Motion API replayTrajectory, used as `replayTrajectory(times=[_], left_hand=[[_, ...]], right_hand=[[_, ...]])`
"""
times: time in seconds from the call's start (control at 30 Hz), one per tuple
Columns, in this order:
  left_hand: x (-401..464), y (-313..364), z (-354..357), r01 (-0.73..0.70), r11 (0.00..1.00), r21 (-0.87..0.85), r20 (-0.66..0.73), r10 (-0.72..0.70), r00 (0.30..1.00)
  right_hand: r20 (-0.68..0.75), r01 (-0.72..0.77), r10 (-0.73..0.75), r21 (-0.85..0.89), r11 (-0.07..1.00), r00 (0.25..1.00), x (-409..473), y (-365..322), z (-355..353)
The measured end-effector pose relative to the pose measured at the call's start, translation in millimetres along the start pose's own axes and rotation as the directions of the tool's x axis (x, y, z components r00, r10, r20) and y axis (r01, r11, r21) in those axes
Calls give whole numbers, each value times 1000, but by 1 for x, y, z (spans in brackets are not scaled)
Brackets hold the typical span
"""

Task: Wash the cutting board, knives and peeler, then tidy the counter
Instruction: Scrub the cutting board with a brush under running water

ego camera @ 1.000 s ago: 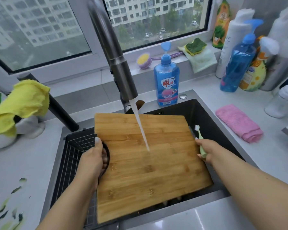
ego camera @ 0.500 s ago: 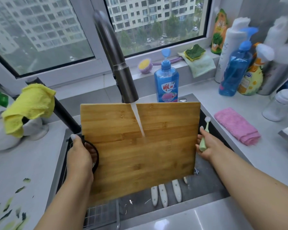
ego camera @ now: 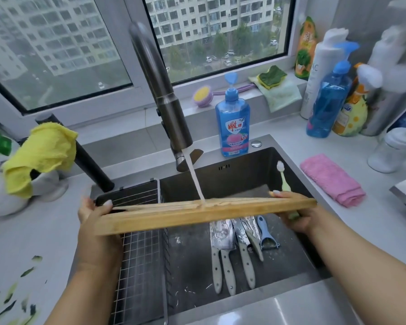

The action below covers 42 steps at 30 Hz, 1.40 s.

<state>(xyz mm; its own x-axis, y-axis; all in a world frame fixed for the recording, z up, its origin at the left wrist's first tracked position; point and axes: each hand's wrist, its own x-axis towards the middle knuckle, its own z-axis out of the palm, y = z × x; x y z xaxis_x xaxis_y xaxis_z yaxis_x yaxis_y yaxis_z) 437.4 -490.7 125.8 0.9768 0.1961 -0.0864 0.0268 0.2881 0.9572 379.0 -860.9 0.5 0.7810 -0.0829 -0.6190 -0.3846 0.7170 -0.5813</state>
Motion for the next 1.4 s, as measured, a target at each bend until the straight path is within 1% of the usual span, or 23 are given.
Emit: replayTrajectory(times=[0.07,0.13,0.17,0.23,0.27,0.3,0.37,0.43,0.5,0.53,0.57,0.63,0.67,0.73,0.83,0.93,1.03,1.1,1.17,1.23,1.3,1.33,1.4], left_hand=[[-8,-2,-1,177,983,-58,66,-173,983],[-9,-4,-5,342,936,-79,129,-331,935],[-9,-4,-6,421,902,-95,183,-400,898],[-9,-3,-3,566,819,-93,300,-519,800],[-9,-3,-1,610,789,-75,332,-557,761],[-9,-5,0,629,775,-57,343,-577,742],[-8,-13,1,664,746,-51,341,-612,714],[-7,-27,2,682,730,-48,336,-631,699],[-7,-43,3,696,716,-48,343,-643,685],[-8,-52,4,700,712,-54,351,-643,681],[-8,-61,6,702,709,-69,353,-641,682],[-8,-76,13,710,698,-86,405,-627,666],[-9,-83,16,712,696,-87,425,-621,659],[-10,-94,24,732,673,-103,430,-634,643],[-10,-106,30,757,647,-90,463,-646,607],[-5,-121,29,763,645,-43,488,-653,579],[-5,-132,29,774,633,-15,533,-650,542],[-6,-136,29,785,619,-12,545,-655,524],[-6,-140,29,796,605,-14,546,-662,513],[-8,-141,30,794,608,3,558,-660,503],[-7,-142,29,793,609,11,560,-660,500],[-6,-143,28,792,610,17,561,-662,498],[-5,-145,26,786,617,30,558,-663,499]], right_hand=[[13,16,-16,-31,999,1000,3,3,-9],[26,33,-31,-73,997,999,7,7,-18],[6,49,-48,-103,993,999,6,8,-21],[-47,88,-96,-150,985,994,5,6,-28],[-64,89,-104,-209,974,992,3,5,-29],[-76,84,-113,-312,946,991,0,2,-28],[-100,68,-140,-518,853,985,-6,-1,-26],[-168,38,-197,-659,751,966,-5,-3,-29],[-238,-45,-250,-803,595,939,2,-2,-35],[-262,-83,-280,-850,521,924,4,-1,-37],[-285,-110,-318,-875,472,904,8,0,-40],[-307,-131,-409,-905,404,859,13,4,-42],[-303,-126,-438,-913,389,846,13,6,-40],[-287,-109,-436,-915,388,853,9,13,-30],[-236,-103,-442,-947,303,866,10,25,-19],[-225,-99,-399,-945,312,889,15,38,-10],[-190,-93,-370,-960,265,909,19,52,-3],[-177,-88,-372,-966,243,911,21,61,-1],[-185,-85,-373,-959,269,909,24,69,1],[-169,-72,-377,-963,258,911,27,78,8],[-125,-34,-368,-969,244,921,26,87,21],[-90,6,-357,-966,260,930,23,93,30],[24,129,-328,-944,302,944,13,104,52]])
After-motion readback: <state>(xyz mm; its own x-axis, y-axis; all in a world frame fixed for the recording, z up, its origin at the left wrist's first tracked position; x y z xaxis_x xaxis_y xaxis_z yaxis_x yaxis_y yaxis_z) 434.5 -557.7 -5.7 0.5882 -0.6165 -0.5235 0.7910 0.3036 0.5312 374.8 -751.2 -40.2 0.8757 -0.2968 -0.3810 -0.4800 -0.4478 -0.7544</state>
